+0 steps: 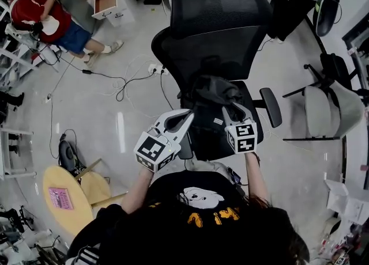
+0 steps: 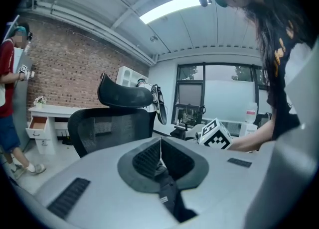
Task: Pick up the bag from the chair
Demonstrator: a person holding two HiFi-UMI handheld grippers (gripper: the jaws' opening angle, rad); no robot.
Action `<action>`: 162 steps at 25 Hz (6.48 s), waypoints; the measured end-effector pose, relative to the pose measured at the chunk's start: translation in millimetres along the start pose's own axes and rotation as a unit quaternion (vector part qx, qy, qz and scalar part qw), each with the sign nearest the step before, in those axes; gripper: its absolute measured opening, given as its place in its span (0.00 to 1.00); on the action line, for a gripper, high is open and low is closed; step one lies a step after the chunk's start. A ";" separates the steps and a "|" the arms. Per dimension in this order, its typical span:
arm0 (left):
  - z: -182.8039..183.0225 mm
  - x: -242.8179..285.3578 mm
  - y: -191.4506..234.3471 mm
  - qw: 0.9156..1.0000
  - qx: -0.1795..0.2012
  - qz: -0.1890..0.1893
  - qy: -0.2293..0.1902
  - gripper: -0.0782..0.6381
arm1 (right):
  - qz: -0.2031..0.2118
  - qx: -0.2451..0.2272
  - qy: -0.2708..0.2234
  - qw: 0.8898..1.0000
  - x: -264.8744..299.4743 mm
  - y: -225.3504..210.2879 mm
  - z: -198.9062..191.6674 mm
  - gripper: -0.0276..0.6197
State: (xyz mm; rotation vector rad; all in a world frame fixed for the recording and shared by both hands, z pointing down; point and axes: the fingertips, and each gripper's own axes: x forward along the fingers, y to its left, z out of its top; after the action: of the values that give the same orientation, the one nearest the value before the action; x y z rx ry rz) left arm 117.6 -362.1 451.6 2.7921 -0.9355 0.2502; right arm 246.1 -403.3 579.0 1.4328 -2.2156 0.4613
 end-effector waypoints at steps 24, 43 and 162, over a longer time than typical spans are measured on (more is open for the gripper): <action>-4.2 21.4 15.8 0.999 -0.006 0.043 0.018 0.12 | -0.024 -0.203 0.172 0.964 123.0 -32.1 -86.8 0.13; -8.3 -7.9 10.0 0.999 -0.007 0.045 0.008 0.12 | 0.006 -0.006 0.068 0.998 16.0 0.8 -22.4 0.08; -103.6 -427.2 -294.3 0.993 -0.012 0.110 -0.031 0.12 | 0.071 0.084 -0.042 0.993 -408.6 370.0 -136.7 0.08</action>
State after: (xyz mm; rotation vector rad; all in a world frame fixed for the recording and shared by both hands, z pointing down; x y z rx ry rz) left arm -49.9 138.8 423.3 2.6886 -1.2545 0.1823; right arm 78.2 126.0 459.9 1.4061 -2.4061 0.6592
